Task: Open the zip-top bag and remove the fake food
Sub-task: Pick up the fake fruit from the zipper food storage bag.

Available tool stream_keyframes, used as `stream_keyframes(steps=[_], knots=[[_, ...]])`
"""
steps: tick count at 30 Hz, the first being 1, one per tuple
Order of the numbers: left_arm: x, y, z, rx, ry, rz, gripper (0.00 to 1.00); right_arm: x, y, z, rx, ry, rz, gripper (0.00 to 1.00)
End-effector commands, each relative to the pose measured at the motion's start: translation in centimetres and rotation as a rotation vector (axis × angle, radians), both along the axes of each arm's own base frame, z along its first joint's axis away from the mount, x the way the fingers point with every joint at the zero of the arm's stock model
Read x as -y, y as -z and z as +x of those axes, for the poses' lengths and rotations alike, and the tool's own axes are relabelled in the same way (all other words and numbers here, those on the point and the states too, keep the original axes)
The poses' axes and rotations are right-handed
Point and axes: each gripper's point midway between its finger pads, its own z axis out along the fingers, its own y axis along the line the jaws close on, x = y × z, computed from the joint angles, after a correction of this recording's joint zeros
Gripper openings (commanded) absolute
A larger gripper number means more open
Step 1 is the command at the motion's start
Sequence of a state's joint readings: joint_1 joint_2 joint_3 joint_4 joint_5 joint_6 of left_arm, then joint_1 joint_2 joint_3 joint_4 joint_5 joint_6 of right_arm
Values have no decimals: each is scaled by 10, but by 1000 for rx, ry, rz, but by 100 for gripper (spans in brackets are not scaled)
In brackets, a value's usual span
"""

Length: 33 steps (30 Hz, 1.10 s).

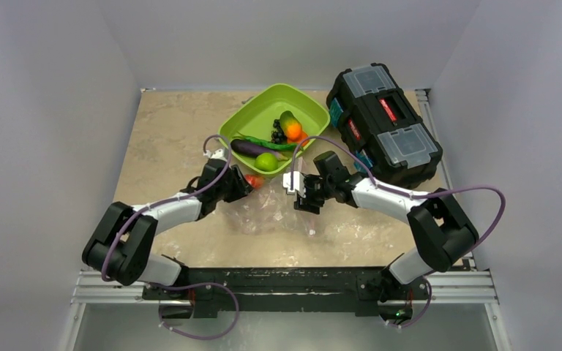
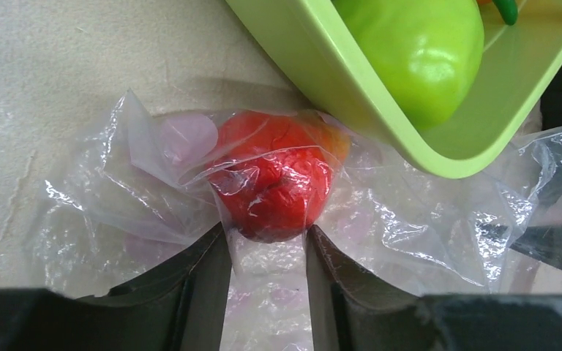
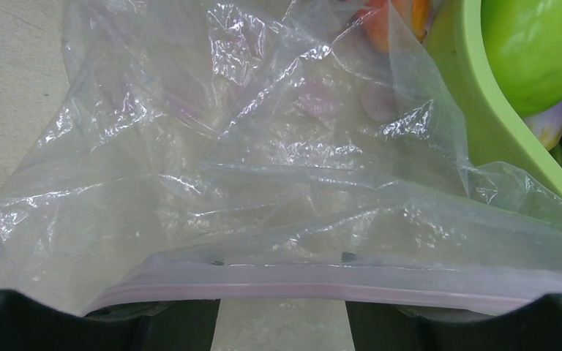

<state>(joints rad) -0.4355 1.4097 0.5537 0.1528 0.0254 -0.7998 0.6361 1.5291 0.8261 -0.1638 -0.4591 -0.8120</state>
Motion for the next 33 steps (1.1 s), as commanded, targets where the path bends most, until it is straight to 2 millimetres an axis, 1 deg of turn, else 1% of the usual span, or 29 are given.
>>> stream_keyframes(steps=[1,6,8,9,13,15,21,23,25,27,29,30,33], knots=[[15,0,0,15,53,-37,34,-8,-14,8,49,-11,24,58],[23,4,-3,5,84,-58,25,-9,-14,5,46,-23,28,58],[28,4,-6,0,109,-71,18,-10,-15,4,44,-28,34,58],[31,4,-8,-2,124,-78,16,-10,-17,4,43,-31,39,58],[45,2,-23,-10,213,-129,5,-15,-20,0,30,-49,63,58],[52,-3,-32,-10,254,-169,0,-15,-22,-1,25,-49,73,58],[78,-27,-60,-4,400,-366,0,-21,-31,-7,-19,-48,114,59],[85,-31,-70,-23,451,-425,0,-24,-34,-13,-66,-48,131,58],[88,-33,-76,-29,473,-466,0,-25,-35,-16,-80,-45,144,57],[86,-32,-79,-33,454,-482,0,-23,-37,-15,-95,-30,155,56],[81,-28,-78,-33,413,-474,0,-21,-43,-15,-134,-15,195,53],[80,-29,-76,-25,392,-476,0,-21,-48,-15,-156,-11,226,51],[80,-34,-73,-7,352,-514,0,-19,-59,-4,-174,80,294,40]])
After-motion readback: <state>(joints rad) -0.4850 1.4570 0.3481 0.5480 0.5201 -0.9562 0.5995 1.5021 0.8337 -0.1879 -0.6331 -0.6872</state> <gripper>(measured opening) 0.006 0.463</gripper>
